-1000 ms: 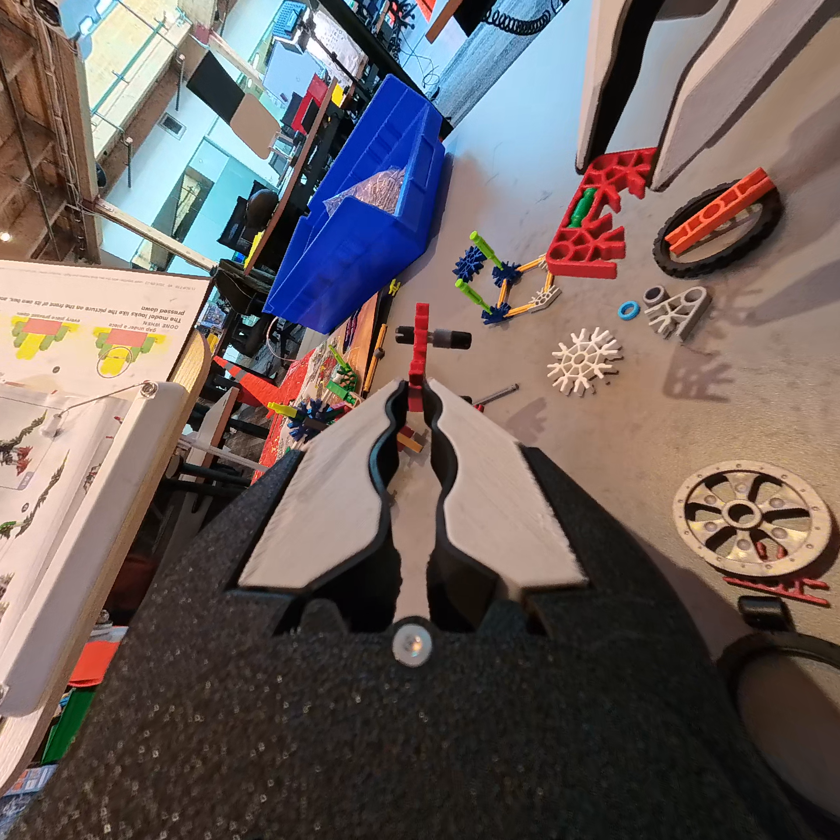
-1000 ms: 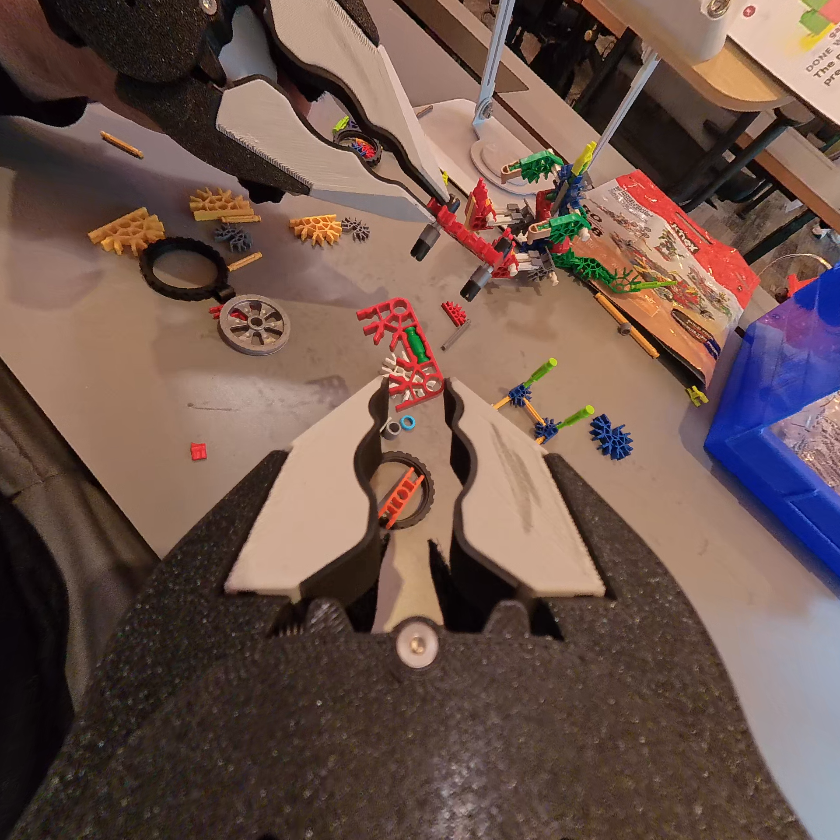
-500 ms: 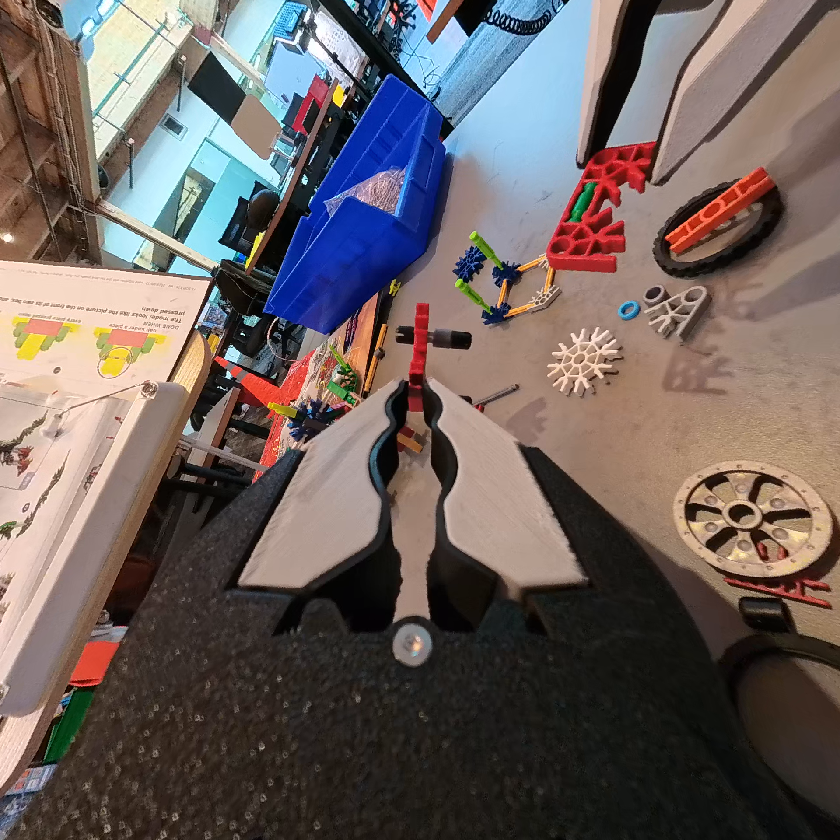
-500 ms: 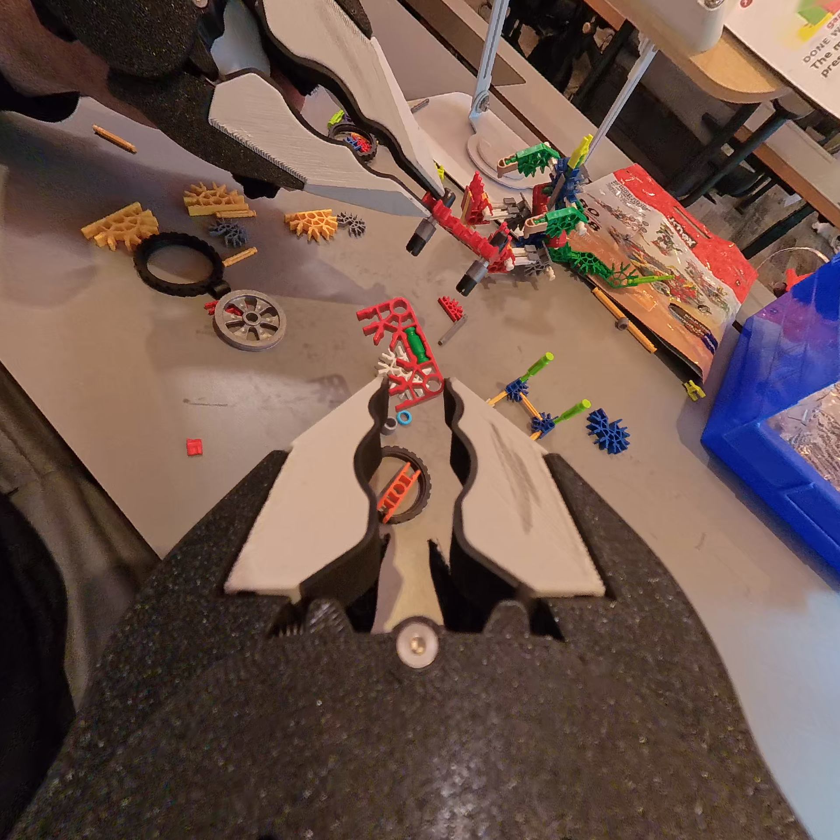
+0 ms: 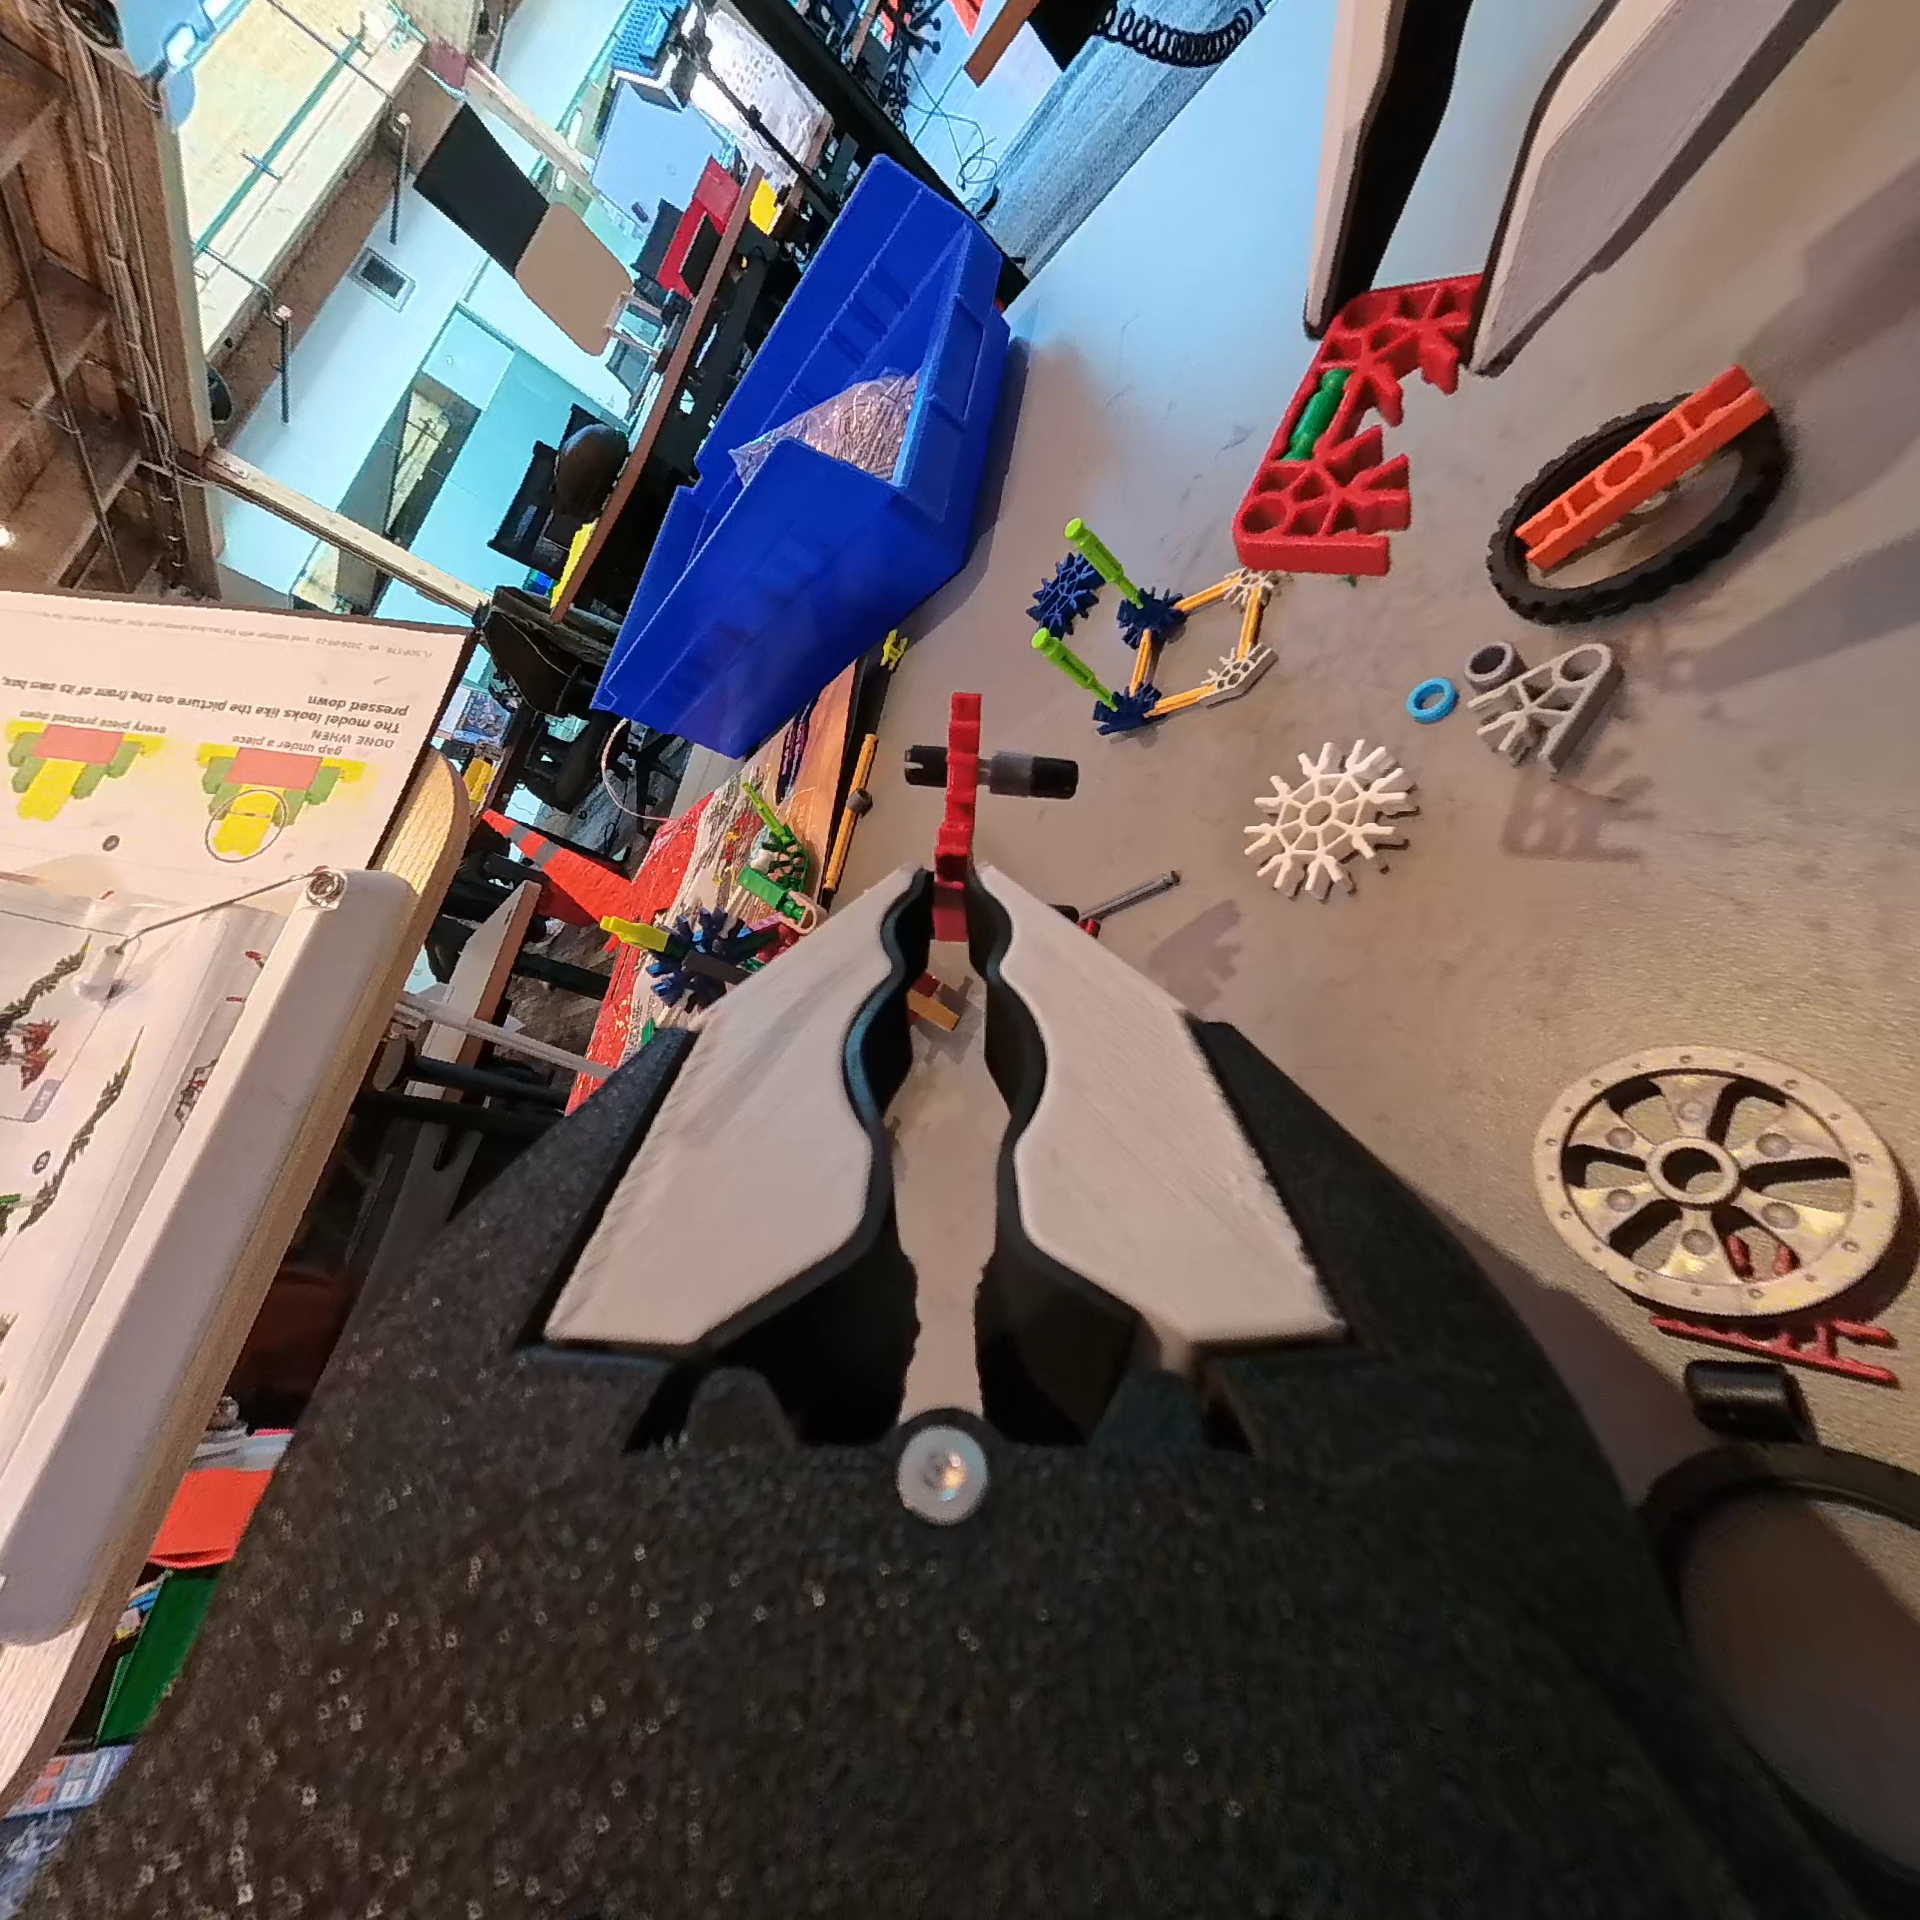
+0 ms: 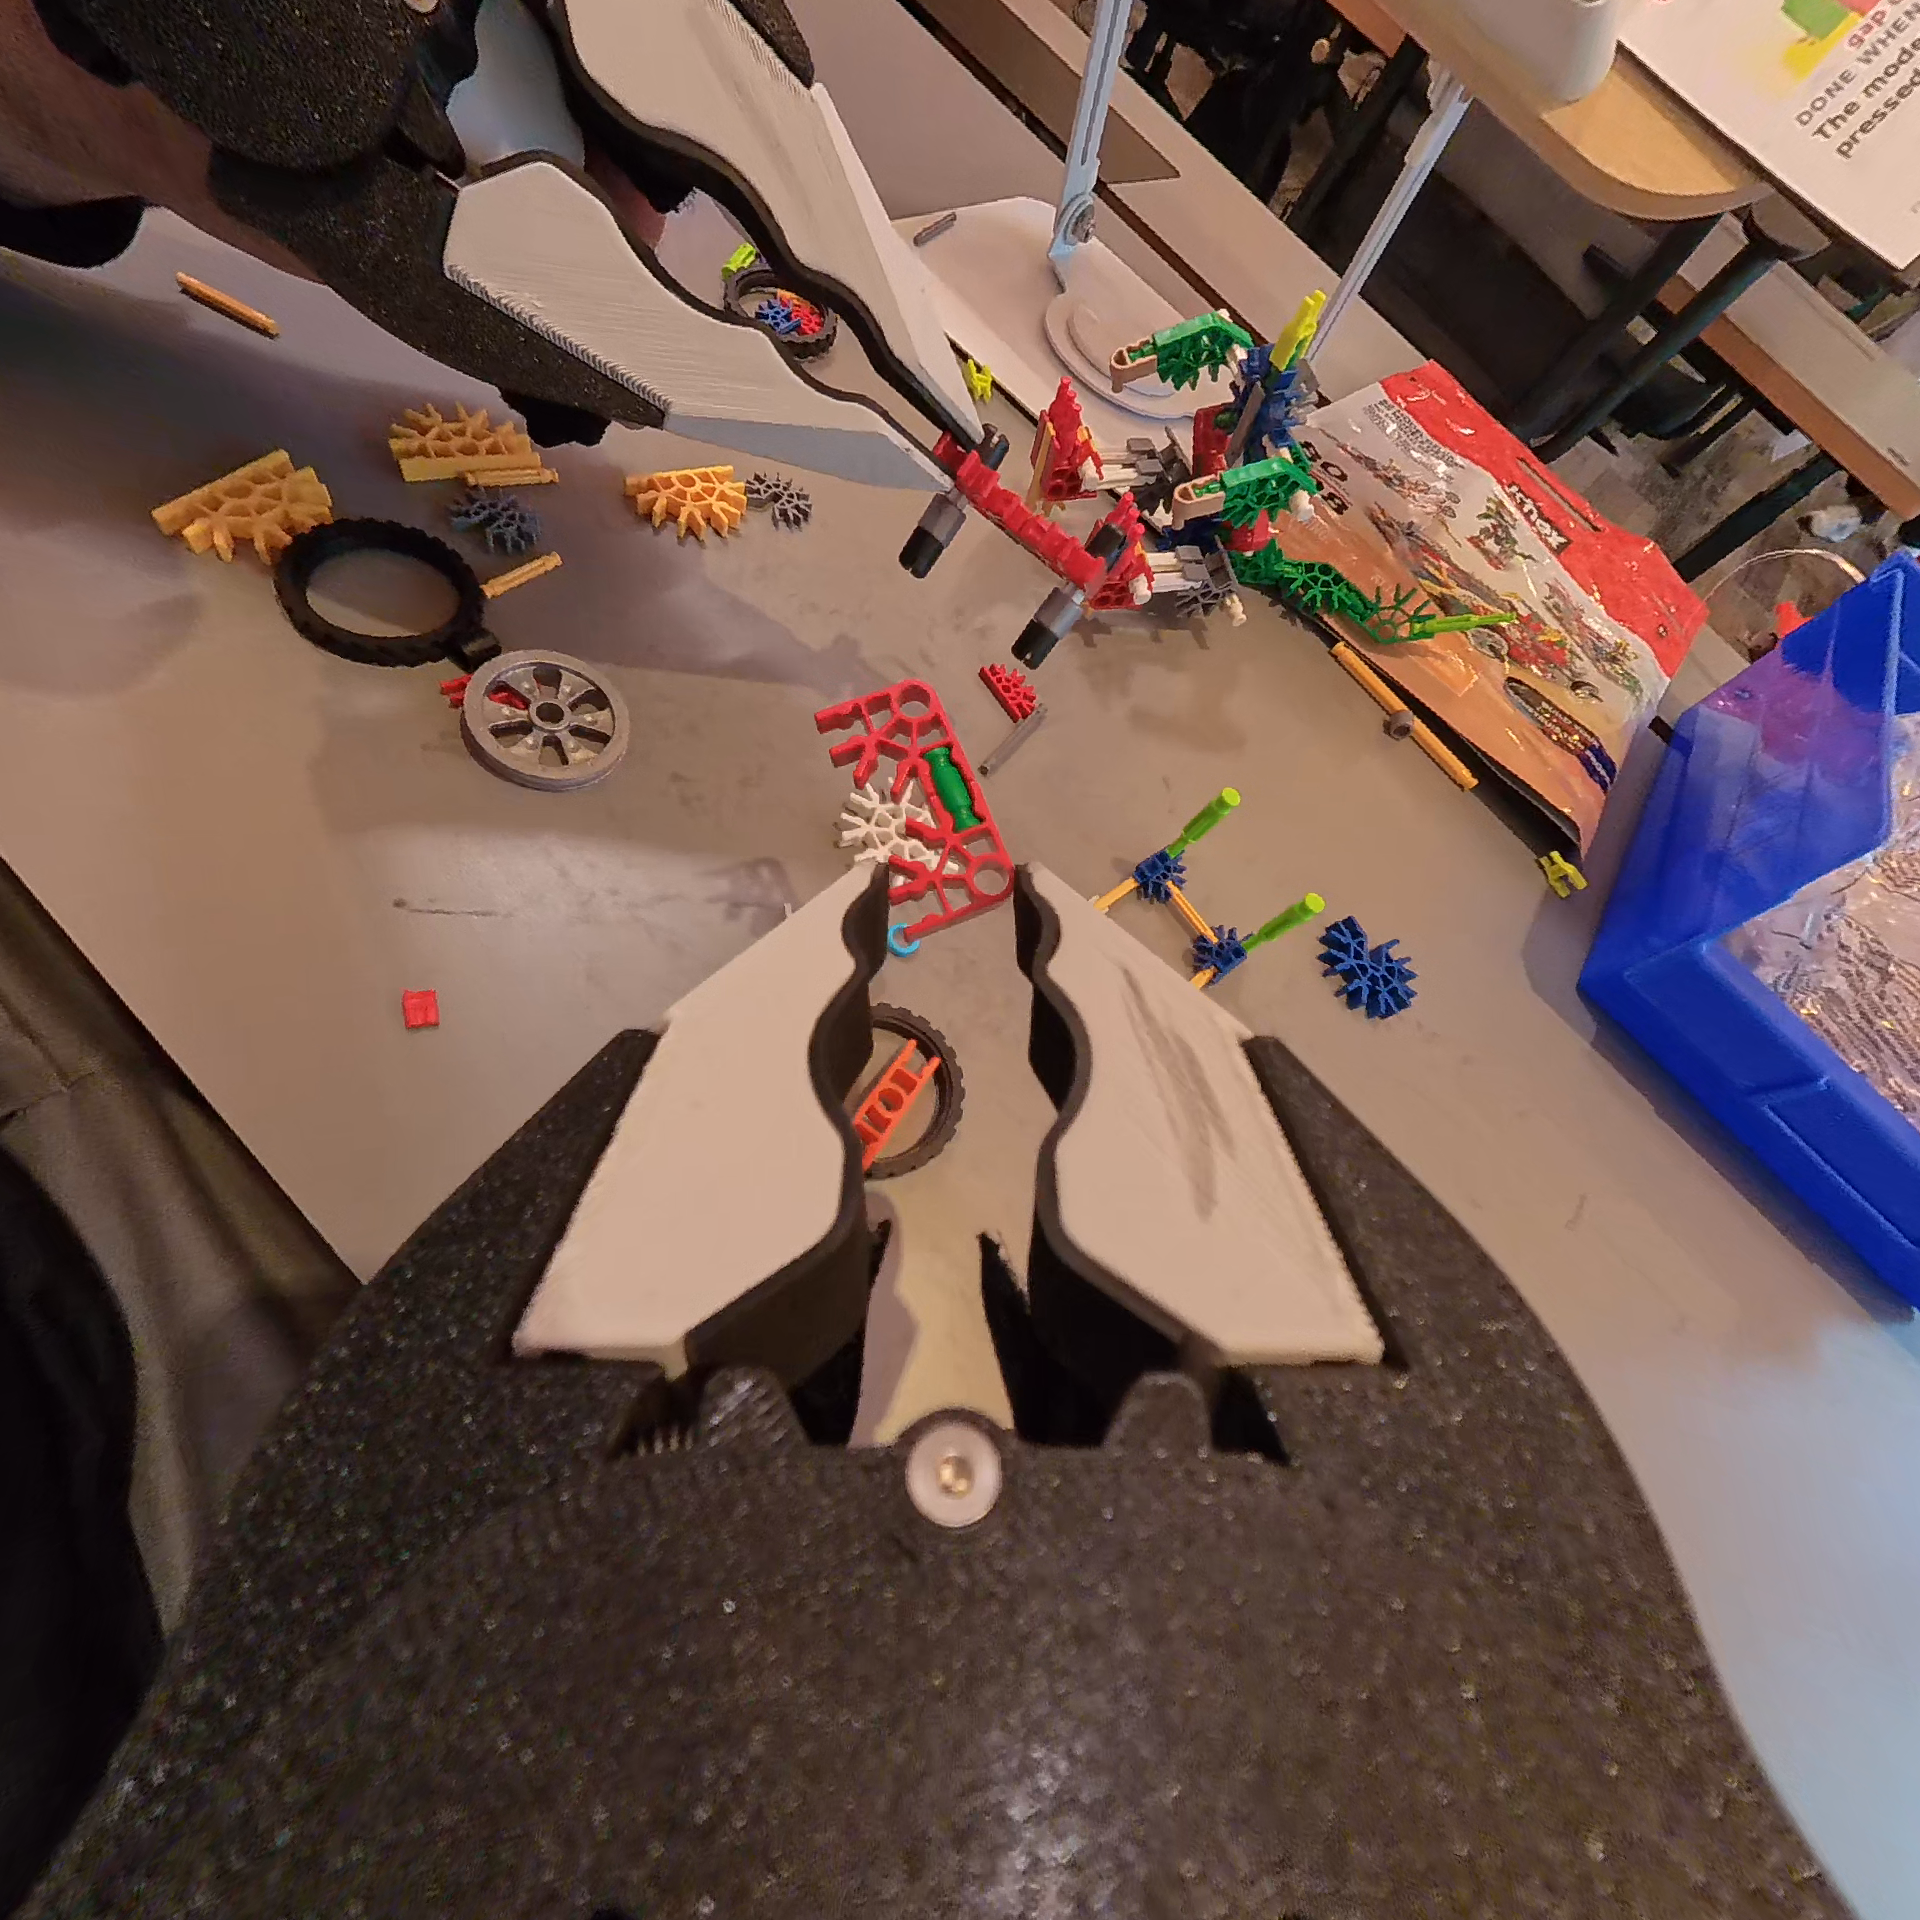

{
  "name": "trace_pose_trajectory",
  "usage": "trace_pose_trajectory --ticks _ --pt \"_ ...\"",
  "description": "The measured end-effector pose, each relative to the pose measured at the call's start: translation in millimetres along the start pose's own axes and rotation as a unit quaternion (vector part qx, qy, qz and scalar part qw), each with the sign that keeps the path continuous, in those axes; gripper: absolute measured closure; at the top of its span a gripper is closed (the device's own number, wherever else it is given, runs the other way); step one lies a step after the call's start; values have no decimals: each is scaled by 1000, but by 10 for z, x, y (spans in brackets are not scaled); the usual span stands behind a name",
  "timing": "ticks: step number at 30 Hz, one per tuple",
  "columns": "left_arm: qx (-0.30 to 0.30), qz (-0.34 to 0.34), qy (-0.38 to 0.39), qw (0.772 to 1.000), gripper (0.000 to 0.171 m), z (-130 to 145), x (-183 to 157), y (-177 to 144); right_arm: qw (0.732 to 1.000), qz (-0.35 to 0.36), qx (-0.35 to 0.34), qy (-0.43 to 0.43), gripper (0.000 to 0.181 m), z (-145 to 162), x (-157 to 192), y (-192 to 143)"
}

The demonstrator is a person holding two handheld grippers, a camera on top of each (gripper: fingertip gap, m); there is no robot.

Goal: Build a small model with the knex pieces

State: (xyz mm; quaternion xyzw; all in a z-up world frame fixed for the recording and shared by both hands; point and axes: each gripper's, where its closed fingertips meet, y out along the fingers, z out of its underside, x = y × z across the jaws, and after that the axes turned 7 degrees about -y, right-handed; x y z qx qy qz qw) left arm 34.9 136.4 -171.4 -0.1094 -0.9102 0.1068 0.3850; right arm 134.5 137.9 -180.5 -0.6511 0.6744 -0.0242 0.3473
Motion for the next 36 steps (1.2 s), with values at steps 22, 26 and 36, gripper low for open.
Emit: trace_pose_trajectory --ticks 22,26,36 --pt "8 10 0 1000 168 32 -45 23 1000 22 -1 13 158 70 -216 -77" --pt "9 11 1 1000 168 36 -53 27 1000 25 0 12 158 81 -270 -71" --pt "15 19 0 1000 168 66 -85 41 1000 23 3 10 158 97 -297 -33"
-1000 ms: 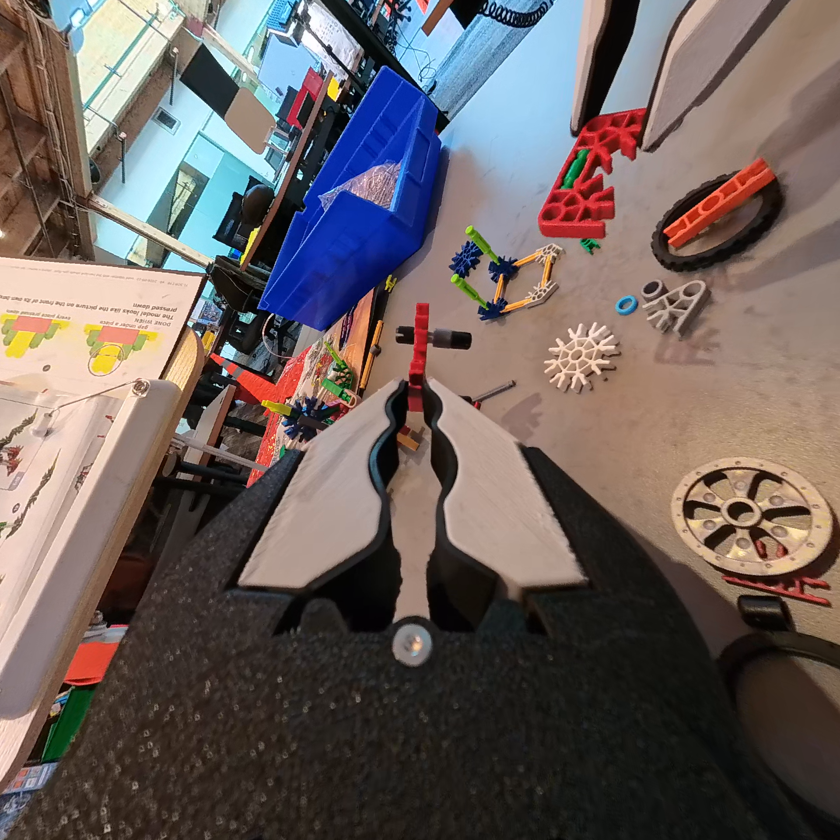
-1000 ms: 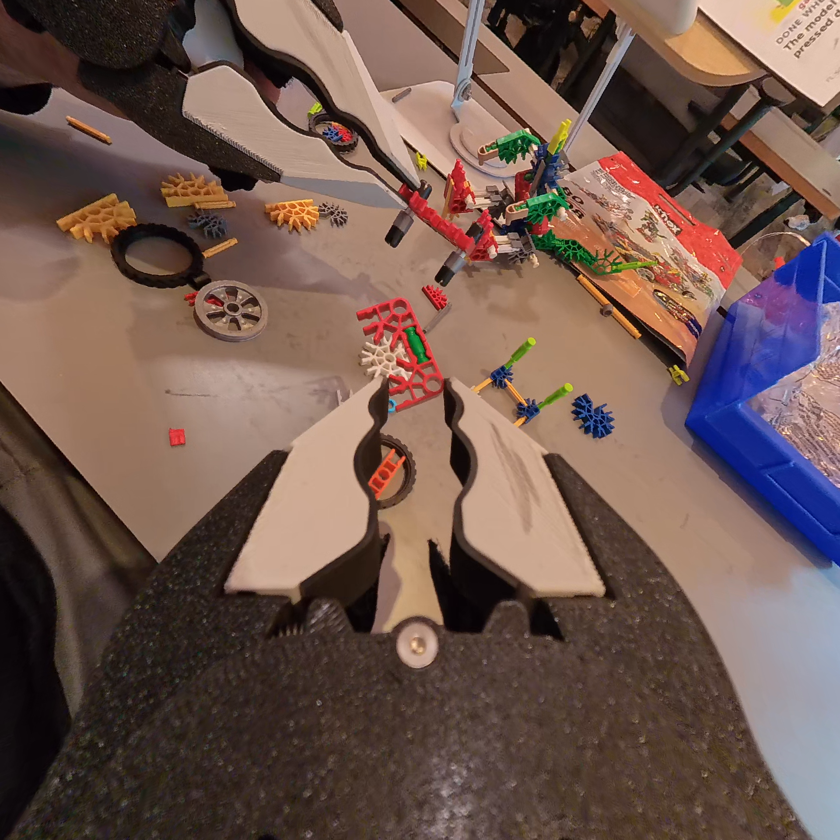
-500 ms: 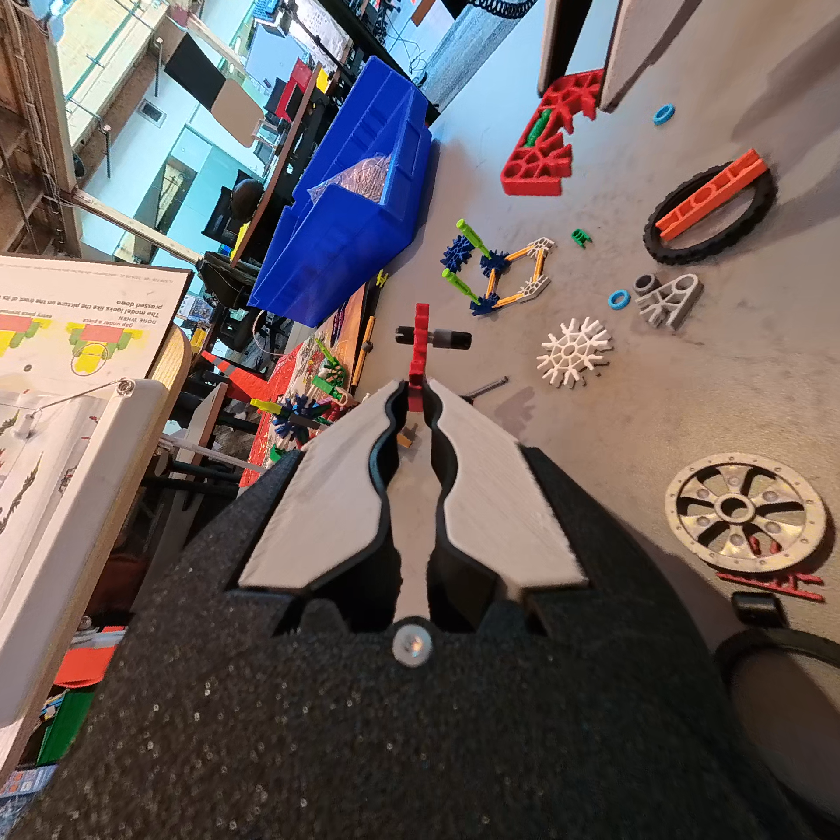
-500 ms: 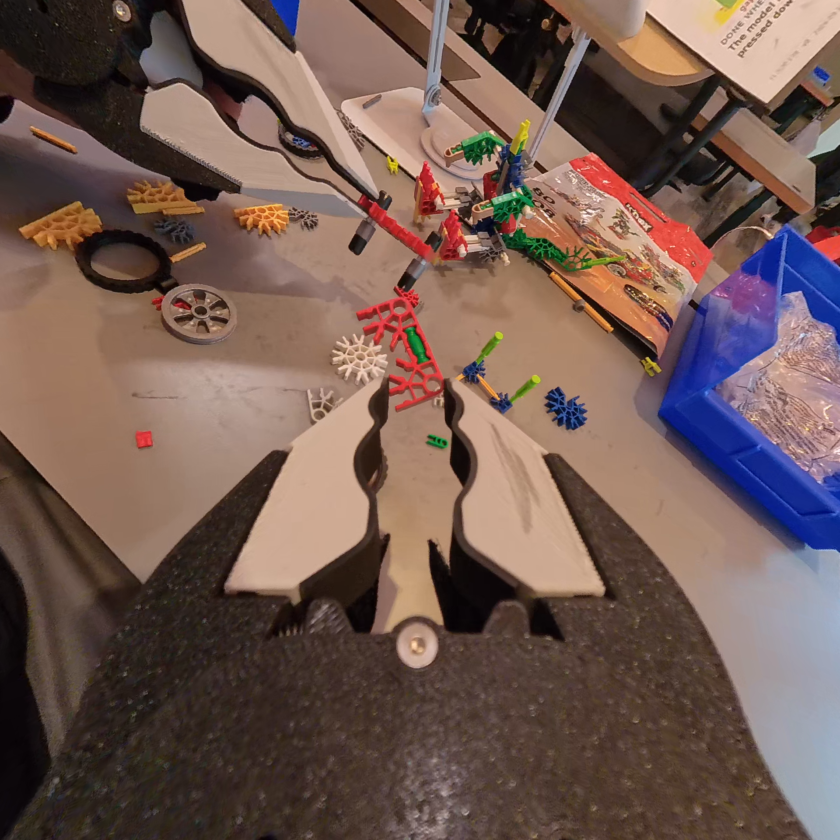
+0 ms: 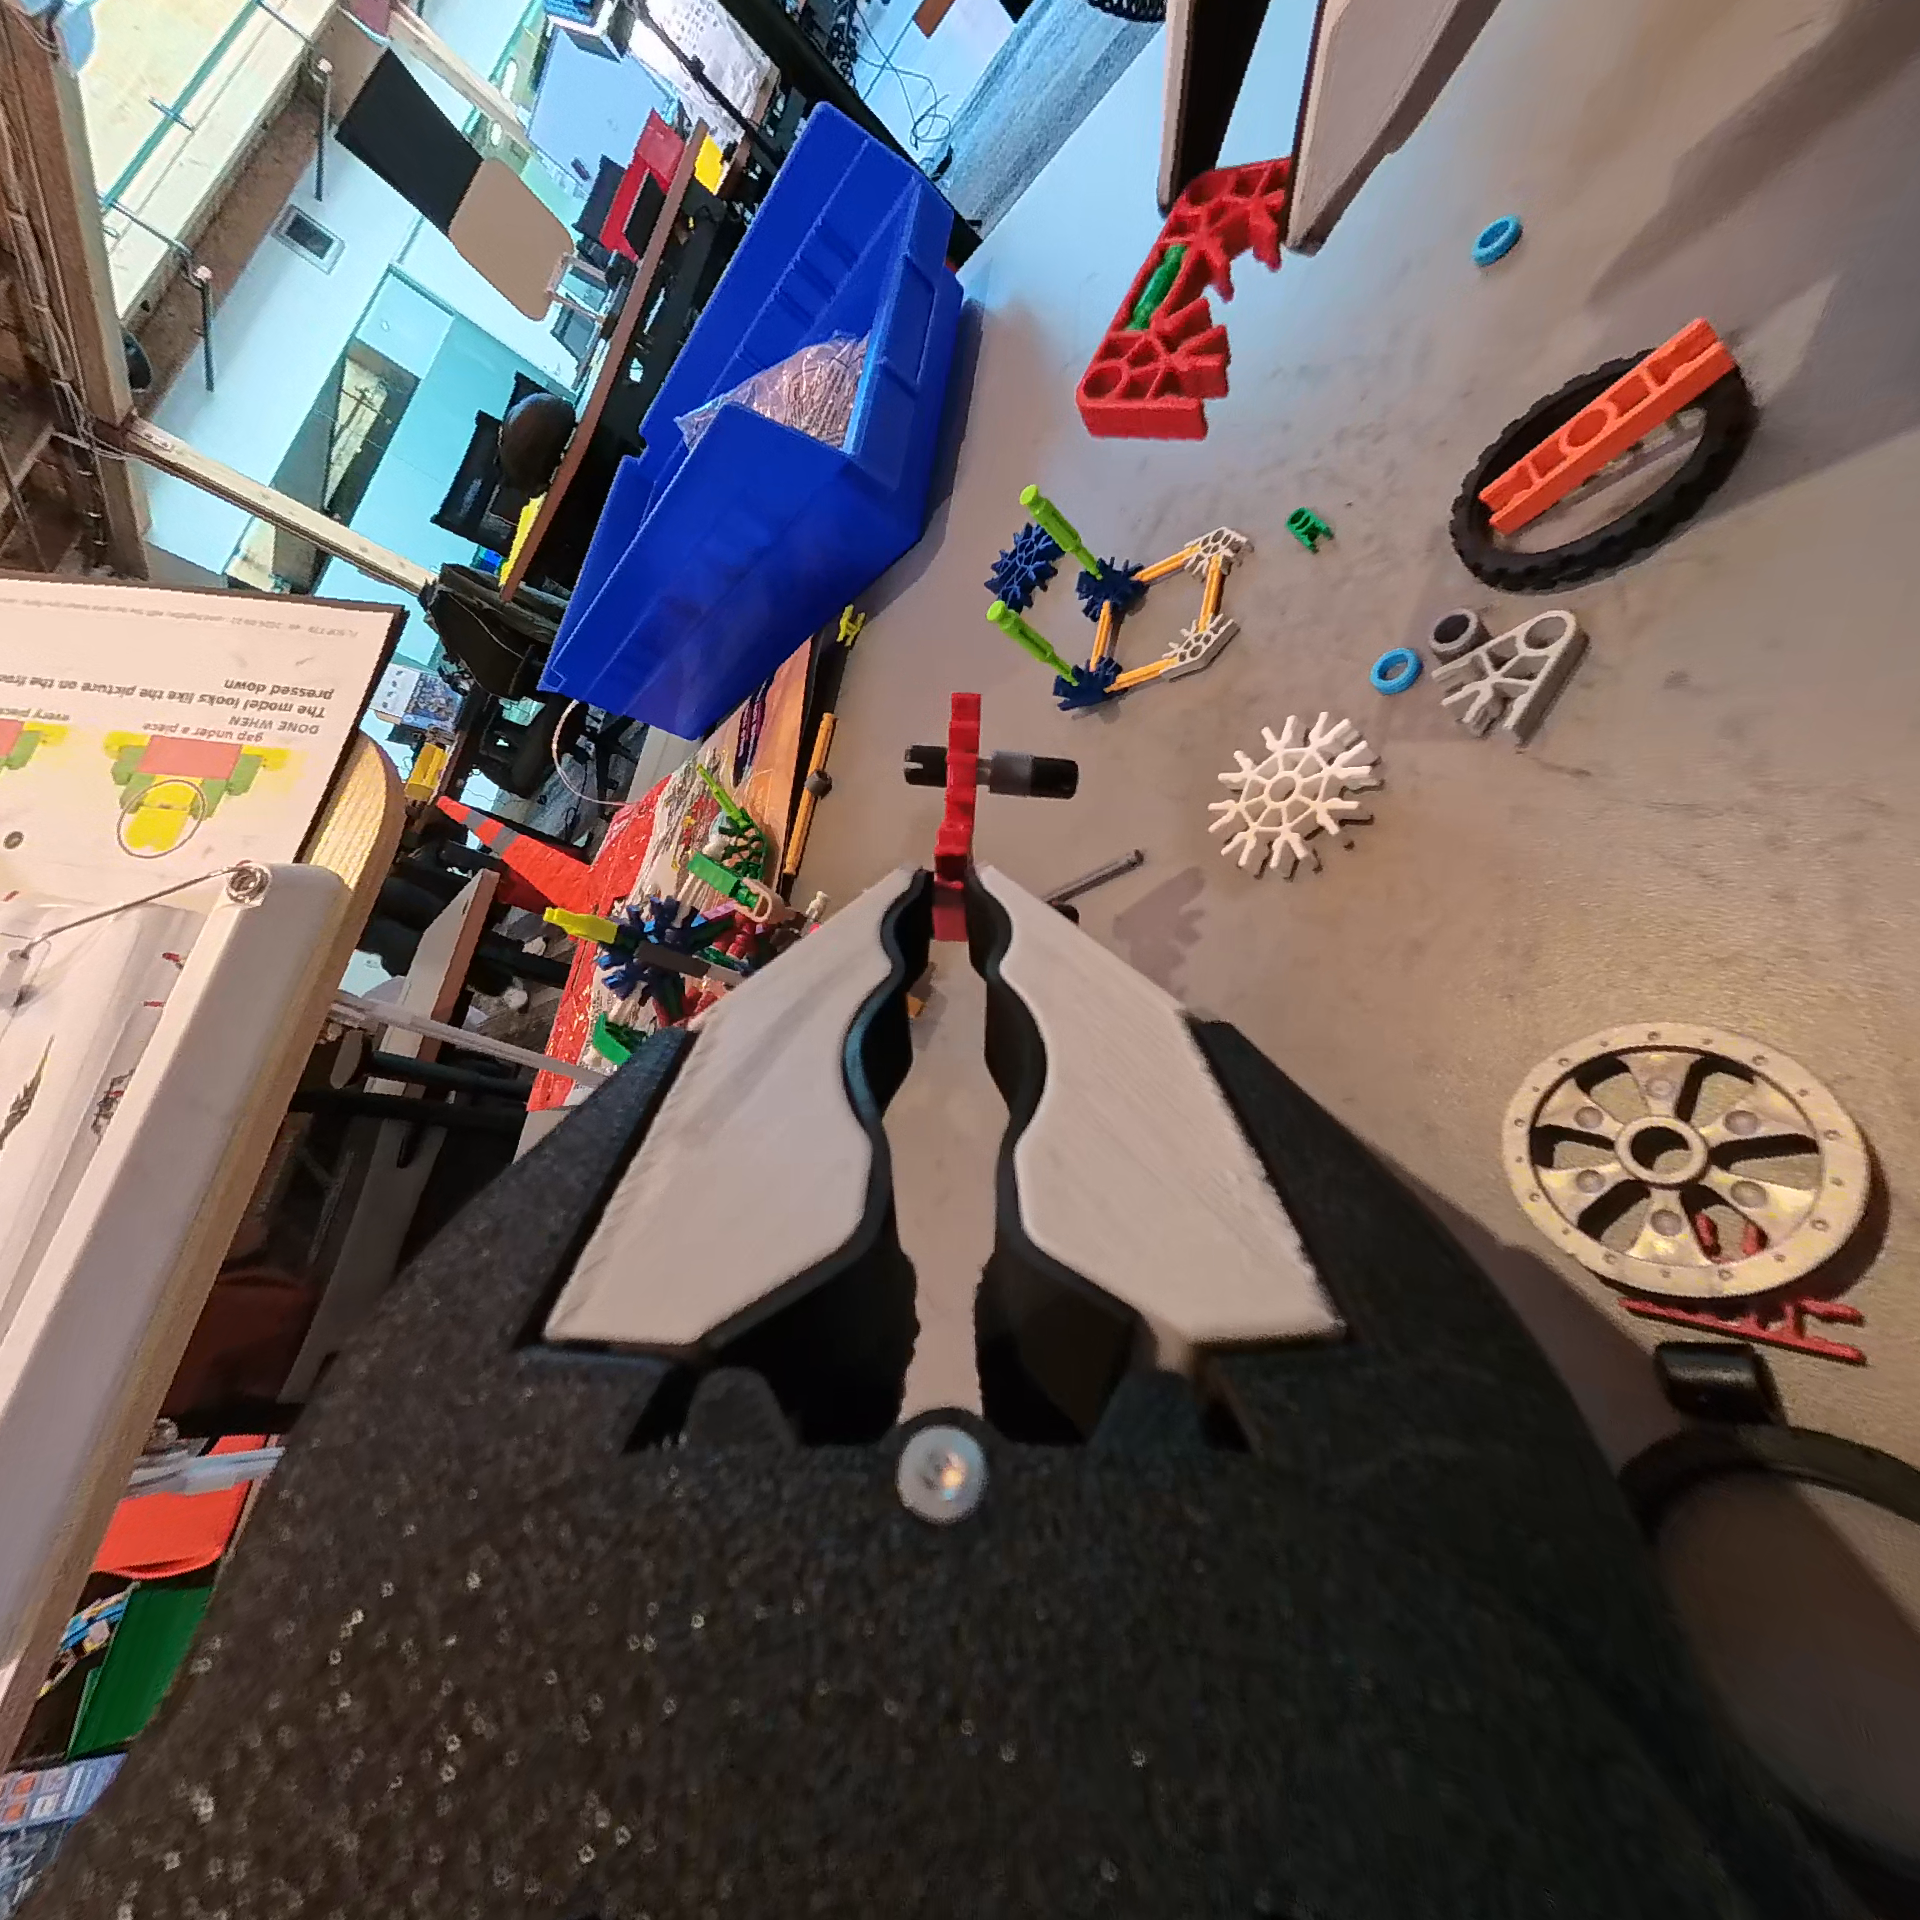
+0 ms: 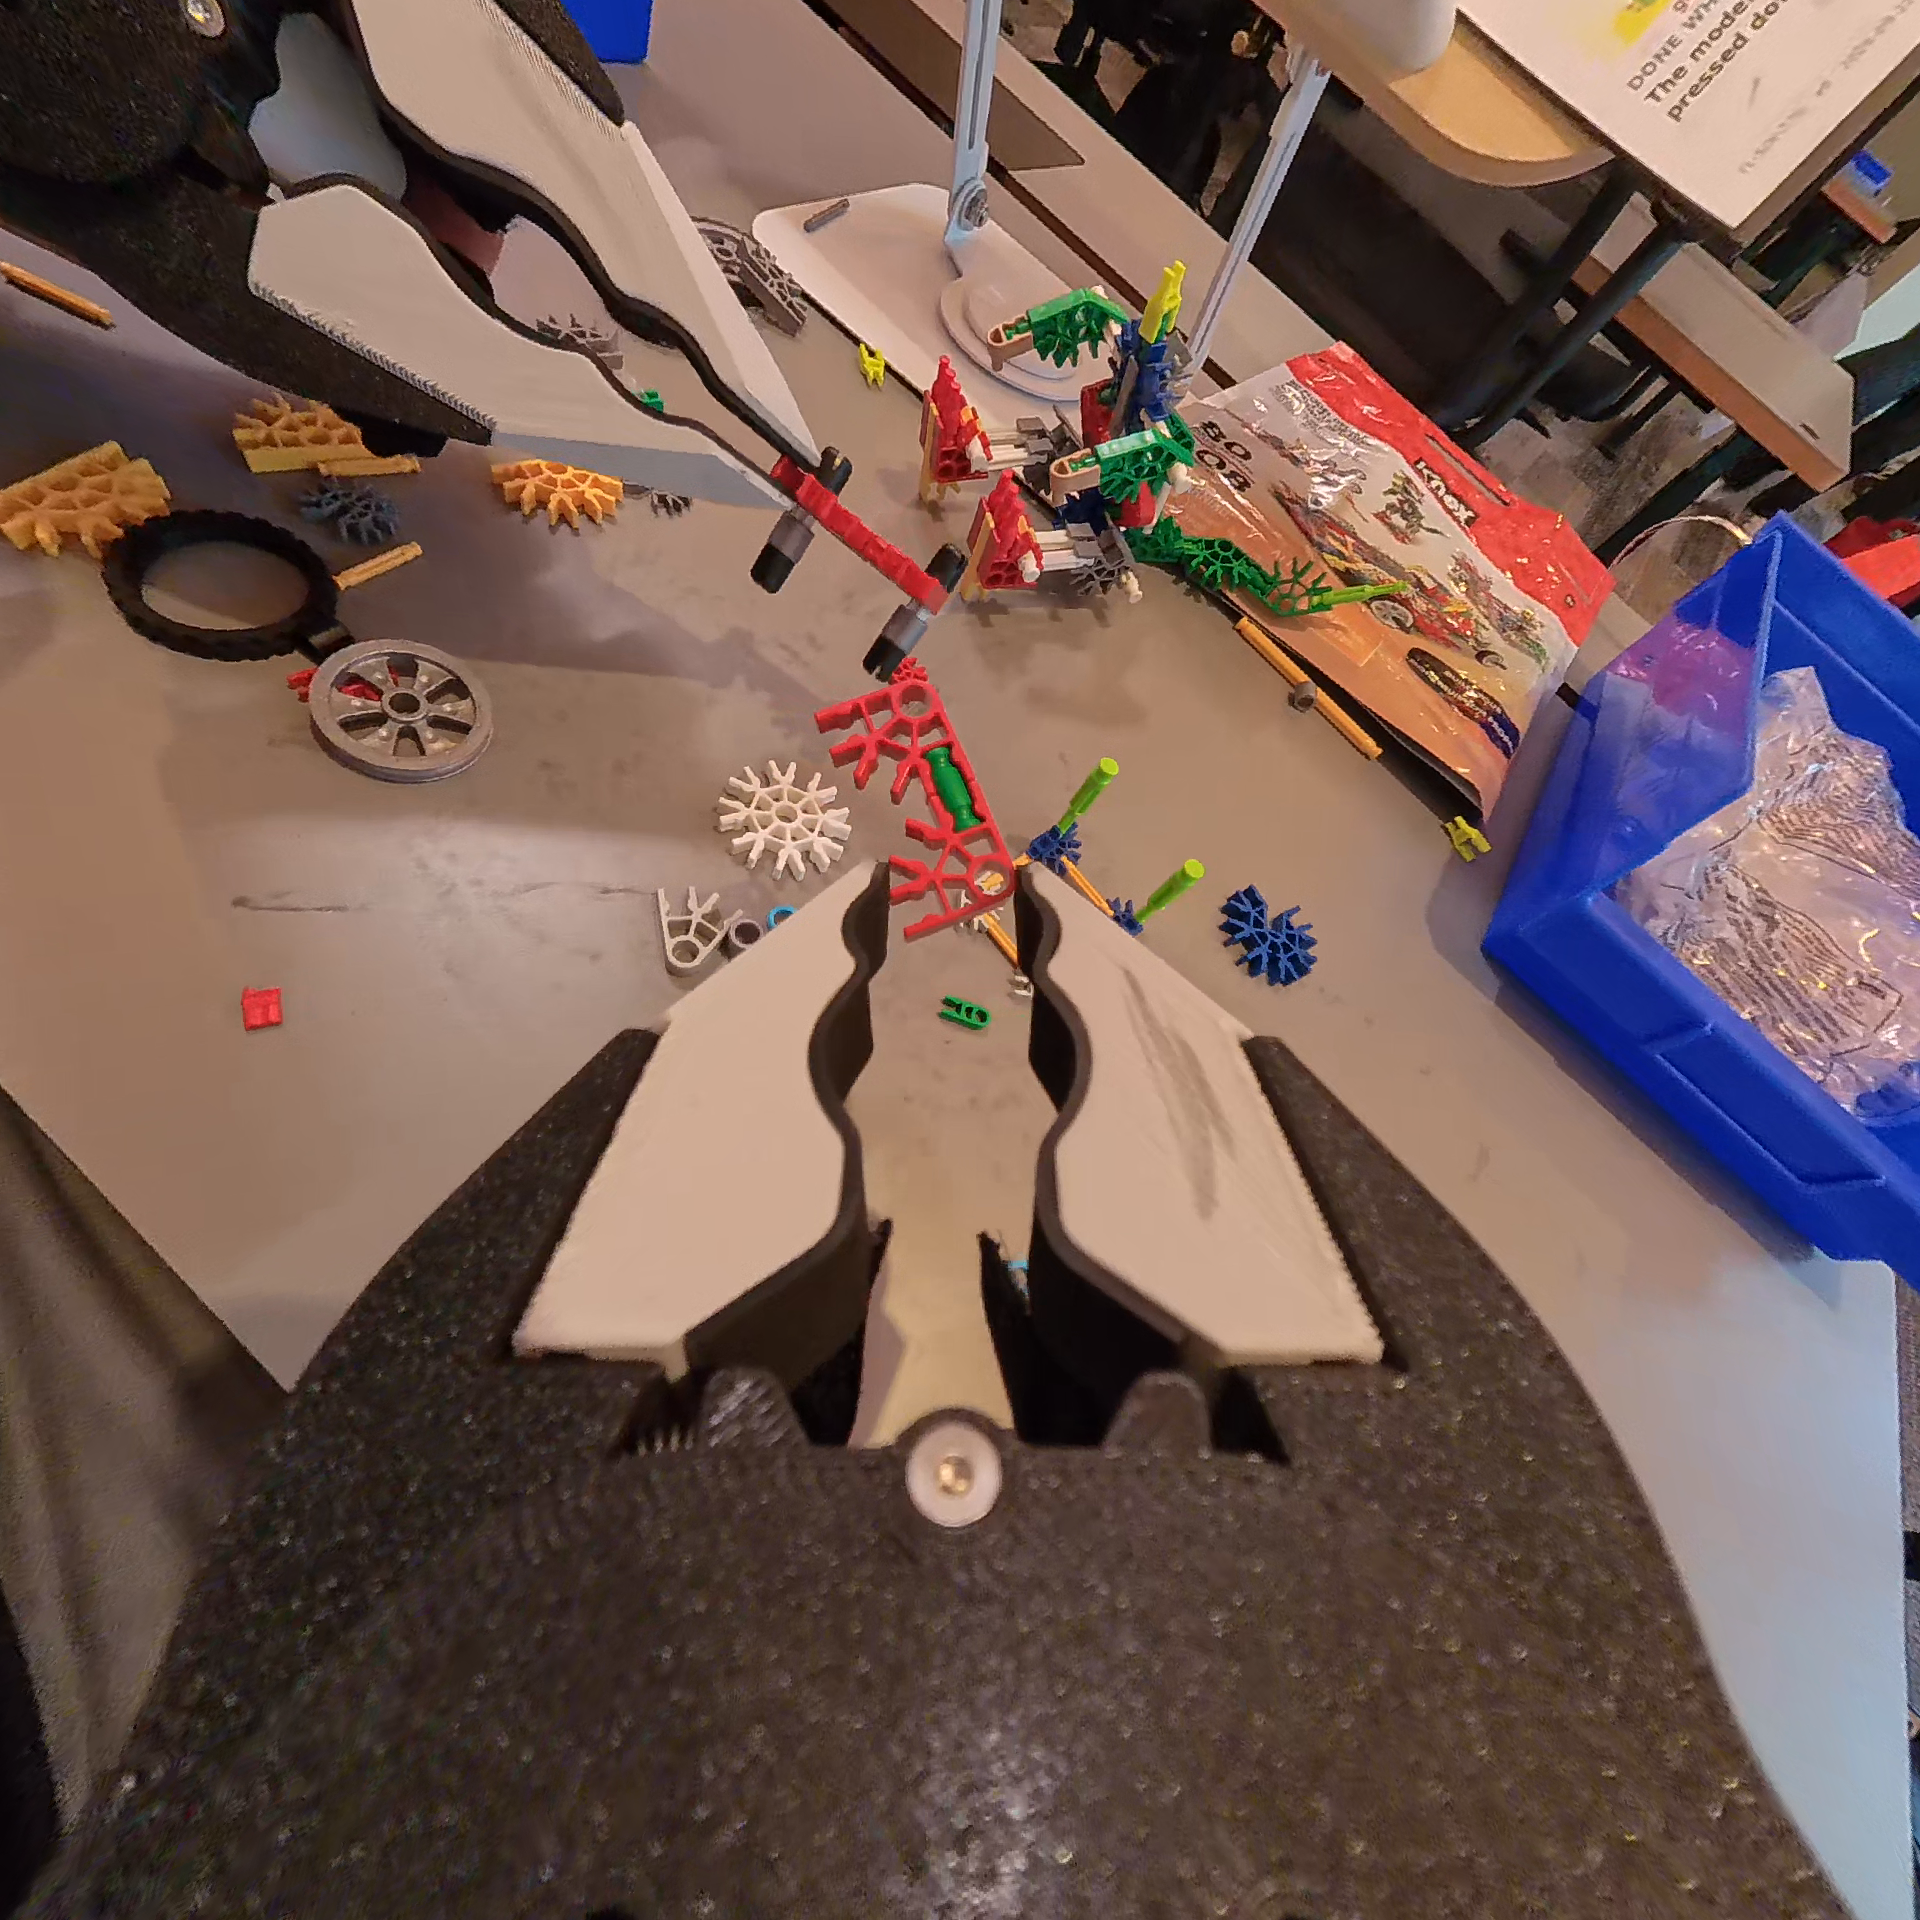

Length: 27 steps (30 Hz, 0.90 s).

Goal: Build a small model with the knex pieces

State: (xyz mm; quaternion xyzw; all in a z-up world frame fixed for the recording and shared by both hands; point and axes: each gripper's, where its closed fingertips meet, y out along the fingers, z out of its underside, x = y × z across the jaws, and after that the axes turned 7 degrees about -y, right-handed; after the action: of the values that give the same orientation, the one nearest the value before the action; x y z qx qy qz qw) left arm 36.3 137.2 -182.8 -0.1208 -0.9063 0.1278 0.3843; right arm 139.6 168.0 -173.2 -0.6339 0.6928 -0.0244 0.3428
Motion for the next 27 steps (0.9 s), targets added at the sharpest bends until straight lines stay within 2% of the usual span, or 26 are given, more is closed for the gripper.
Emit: trace_pose_trajectory --ticks 27 --pt "10 16 -6 1000 168 60 -63 53 1000 4 -6 -6 158 -16 -167 82"
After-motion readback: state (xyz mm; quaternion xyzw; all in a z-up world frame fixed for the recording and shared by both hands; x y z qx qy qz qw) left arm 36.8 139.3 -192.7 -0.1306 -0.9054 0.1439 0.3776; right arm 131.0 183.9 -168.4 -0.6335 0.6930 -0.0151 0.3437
